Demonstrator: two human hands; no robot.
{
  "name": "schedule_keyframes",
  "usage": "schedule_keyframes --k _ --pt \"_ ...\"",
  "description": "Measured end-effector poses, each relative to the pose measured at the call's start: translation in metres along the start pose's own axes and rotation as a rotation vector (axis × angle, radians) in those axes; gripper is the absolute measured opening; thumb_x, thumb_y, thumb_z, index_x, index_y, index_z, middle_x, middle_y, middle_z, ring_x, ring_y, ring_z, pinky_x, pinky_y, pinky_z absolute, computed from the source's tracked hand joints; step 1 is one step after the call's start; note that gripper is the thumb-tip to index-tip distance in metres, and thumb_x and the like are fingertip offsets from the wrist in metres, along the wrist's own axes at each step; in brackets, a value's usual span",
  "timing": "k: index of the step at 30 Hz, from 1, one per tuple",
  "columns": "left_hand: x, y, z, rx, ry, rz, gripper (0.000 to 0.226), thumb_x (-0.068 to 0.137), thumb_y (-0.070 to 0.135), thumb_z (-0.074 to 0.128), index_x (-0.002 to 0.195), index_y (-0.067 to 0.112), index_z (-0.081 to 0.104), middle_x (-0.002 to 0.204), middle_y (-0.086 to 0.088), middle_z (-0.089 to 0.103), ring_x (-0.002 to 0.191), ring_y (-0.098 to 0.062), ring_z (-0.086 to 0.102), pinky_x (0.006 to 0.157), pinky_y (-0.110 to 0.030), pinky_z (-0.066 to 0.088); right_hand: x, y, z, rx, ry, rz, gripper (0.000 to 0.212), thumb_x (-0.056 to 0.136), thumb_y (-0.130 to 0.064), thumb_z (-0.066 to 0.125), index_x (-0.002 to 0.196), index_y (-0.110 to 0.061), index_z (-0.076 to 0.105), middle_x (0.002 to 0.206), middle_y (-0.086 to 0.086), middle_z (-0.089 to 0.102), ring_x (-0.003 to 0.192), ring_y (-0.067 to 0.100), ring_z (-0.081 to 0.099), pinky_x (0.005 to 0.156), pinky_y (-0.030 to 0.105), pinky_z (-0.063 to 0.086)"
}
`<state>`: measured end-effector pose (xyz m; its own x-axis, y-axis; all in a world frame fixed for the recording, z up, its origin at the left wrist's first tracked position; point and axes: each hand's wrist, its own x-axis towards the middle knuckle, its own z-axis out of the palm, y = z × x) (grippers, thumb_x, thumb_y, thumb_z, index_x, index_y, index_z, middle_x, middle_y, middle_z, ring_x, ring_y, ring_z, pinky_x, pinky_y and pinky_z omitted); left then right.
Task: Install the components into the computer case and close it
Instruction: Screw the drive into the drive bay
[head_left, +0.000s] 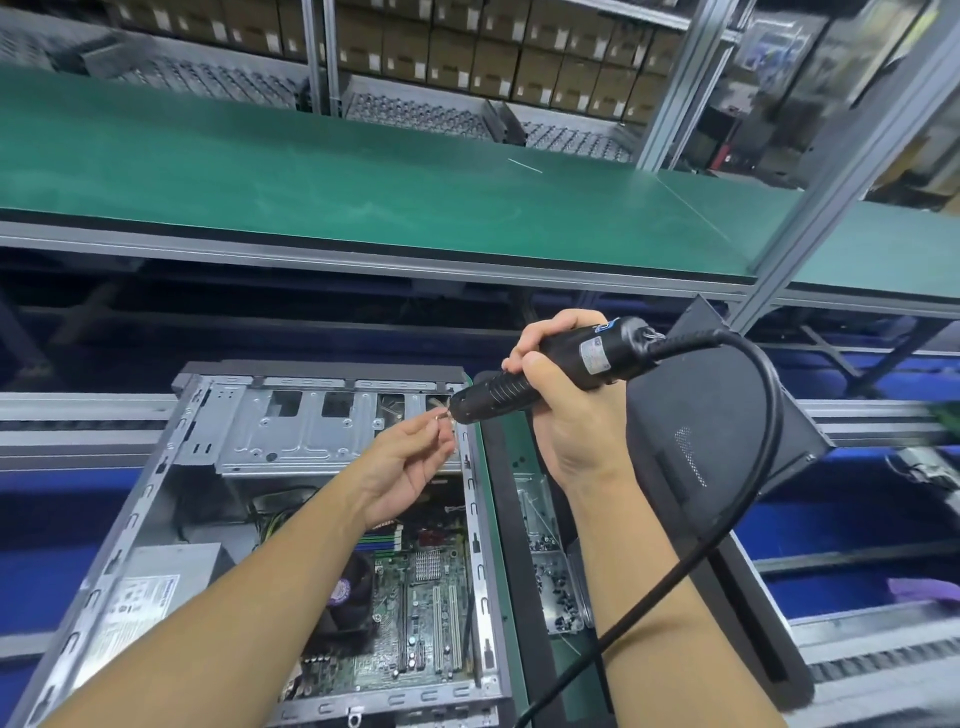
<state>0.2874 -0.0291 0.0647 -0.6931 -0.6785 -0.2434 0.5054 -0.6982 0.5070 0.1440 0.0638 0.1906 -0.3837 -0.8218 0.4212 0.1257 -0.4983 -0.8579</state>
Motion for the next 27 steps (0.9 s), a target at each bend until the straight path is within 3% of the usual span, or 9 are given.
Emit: schedule_keyframes --k 7,17,21,27 --pt "-0.002 0.000 -0.005 0.015 0.033 -0.023 0.044 0.086 0.004 0.059 0.129 -0.001 0.052 0.080 -0.008 0.067 0.071 -0.013 0.068 0.065 -0.023 0.059 -0.002 0.004 0.002 -0.010 -0.053 0.015 0.040 0.080 0.011 0.058 0.092 -0.026 0.062 0.089 0.012 0.060 0.080 0.030 0.054 0.087 0.051 0.047" --pt "-0.004 -0.002 -0.004 -0.019 0.009 -0.041 0.043 0.089 0.004 0.057 0.132 -0.002 0.051 0.082 -0.010 0.065 0.073 -0.015 0.067 0.069 -0.025 0.061 -0.006 0.006 0.002 -0.003 -0.032 0.001 0.040 0.081 0.011 0.059 0.091 -0.027 0.063 0.091 0.013 0.061 0.083 0.031 0.055 0.087 0.053 0.050" --pt "-0.002 -0.004 -0.009 0.140 0.044 0.008 0.042 0.089 0.005 0.062 0.129 -0.005 0.054 0.089 -0.010 0.066 0.082 -0.015 0.067 0.075 -0.025 0.059 -0.007 0.010 0.004 -0.063 -0.023 -0.020 0.036 0.078 0.004 0.065 0.089 -0.031 0.067 0.097 0.014 0.061 0.090 0.036 0.055 0.090 0.067 0.049" --pt "-0.003 0.007 -0.014 0.394 0.066 0.061 0.033 0.074 0.000 0.072 0.107 0.002 0.071 0.088 -0.011 0.070 0.081 -0.019 0.070 0.075 -0.024 0.058 -0.006 0.010 0.008 -0.113 0.011 -0.006 0.032 0.076 -0.001 0.068 0.085 -0.032 0.068 0.095 0.004 0.065 0.087 0.033 0.057 0.085 0.058 0.054"
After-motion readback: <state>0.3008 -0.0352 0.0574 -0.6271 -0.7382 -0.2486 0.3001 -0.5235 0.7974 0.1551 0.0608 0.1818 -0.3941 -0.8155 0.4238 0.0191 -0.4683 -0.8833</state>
